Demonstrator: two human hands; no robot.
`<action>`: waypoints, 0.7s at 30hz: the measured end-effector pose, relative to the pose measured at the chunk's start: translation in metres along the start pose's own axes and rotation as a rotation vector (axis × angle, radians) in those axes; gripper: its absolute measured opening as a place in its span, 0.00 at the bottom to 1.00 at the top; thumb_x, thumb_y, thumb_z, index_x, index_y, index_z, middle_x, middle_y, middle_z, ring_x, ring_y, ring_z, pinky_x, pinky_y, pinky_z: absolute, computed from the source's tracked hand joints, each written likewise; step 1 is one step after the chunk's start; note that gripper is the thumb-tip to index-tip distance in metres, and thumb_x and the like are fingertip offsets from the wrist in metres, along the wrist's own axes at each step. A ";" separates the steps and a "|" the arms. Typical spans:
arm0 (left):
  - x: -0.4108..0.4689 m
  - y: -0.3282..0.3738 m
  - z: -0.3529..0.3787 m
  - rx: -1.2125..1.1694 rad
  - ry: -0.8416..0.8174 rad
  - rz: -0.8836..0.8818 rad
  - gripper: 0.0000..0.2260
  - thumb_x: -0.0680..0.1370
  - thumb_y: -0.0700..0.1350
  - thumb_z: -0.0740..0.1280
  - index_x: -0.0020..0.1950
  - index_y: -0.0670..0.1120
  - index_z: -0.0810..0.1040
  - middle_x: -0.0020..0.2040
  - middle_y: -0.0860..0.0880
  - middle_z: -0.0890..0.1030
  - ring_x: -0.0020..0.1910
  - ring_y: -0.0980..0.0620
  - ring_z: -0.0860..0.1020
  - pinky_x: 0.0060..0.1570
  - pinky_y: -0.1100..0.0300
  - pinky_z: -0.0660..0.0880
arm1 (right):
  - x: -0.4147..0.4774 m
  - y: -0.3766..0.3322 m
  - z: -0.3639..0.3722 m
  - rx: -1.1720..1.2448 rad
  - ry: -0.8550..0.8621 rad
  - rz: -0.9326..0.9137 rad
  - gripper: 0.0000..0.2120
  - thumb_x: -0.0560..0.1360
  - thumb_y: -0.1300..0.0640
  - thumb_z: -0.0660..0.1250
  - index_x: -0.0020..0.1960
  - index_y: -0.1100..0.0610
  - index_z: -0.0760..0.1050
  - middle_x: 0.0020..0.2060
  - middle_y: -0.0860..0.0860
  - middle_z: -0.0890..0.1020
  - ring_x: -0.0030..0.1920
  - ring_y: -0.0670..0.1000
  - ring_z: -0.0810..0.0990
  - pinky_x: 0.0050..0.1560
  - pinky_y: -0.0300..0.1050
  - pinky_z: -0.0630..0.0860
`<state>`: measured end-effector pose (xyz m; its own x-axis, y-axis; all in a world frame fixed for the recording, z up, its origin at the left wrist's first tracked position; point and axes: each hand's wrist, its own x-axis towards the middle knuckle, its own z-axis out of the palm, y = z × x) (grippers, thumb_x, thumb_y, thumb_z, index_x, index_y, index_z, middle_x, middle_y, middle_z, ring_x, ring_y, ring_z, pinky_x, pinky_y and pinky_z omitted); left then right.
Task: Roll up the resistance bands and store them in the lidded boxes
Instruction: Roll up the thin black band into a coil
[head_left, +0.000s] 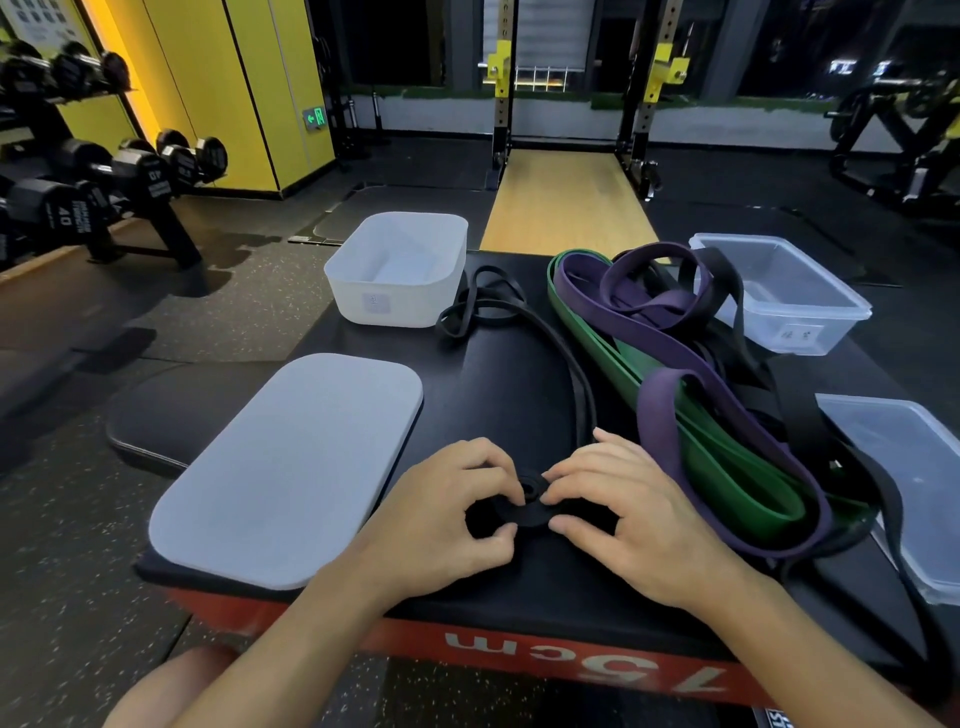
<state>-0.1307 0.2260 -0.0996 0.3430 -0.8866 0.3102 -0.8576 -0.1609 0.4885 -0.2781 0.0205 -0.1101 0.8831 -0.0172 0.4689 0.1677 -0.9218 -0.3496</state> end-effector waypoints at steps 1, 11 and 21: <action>0.000 0.000 0.000 -0.014 0.002 -0.004 0.08 0.74 0.50 0.70 0.52 0.56 0.83 0.56 0.65 0.76 0.57 0.60 0.77 0.55 0.63 0.75 | -0.001 0.000 0.000 -0.005 -0.001 0.003 0.09 0.77 0.48 0.70 0.57 0.47 0.83 0.54 0.37 0.82 0.60 0.40 0.78 0.78 0.44 0.58; 0.005 -0.003 -0.001 -0.128 -0.088 -0.021 0.09 0.73 0.58 0.73 0.49 0.59 0.78 0.59 0.65 0.74 0.61 0.55 0.78 0.59 0.52 0.76 | -0.001 -0.001 0.002 -0.049 -0.005 0.021 0.11 0.80 0.48 0.66 0.61 0.44 0.79 0.54 0.36 0.77 0.60 0.39 0.75 0.79 0.46 0.56; 0.000 -0.003 -0.001 -0.094 -0.018 -0.019 0.07 0.75 0.54 0.73 0.50 0.56 0.83 0.60 0.64 0.70 0.65 0.60 0.74 0.62 0.62 0.72 | 0.001 -0.002 -0.002 -0.001 -0.153 0.082 0.24 0.80 0.48 0.65 0.76 0.42 0.69 0.68 0.34 0.74 0.75 0.36 0.65 0.81 0.43 0.49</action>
<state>-0.1278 0.2264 -0.1003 0.3507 -0.8918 0.2857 -0.8110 -0.1367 0.5689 -0.2785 0.0217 -0.1076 0.9504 -0.0333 0.3094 0.0918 -0.9201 -0.3808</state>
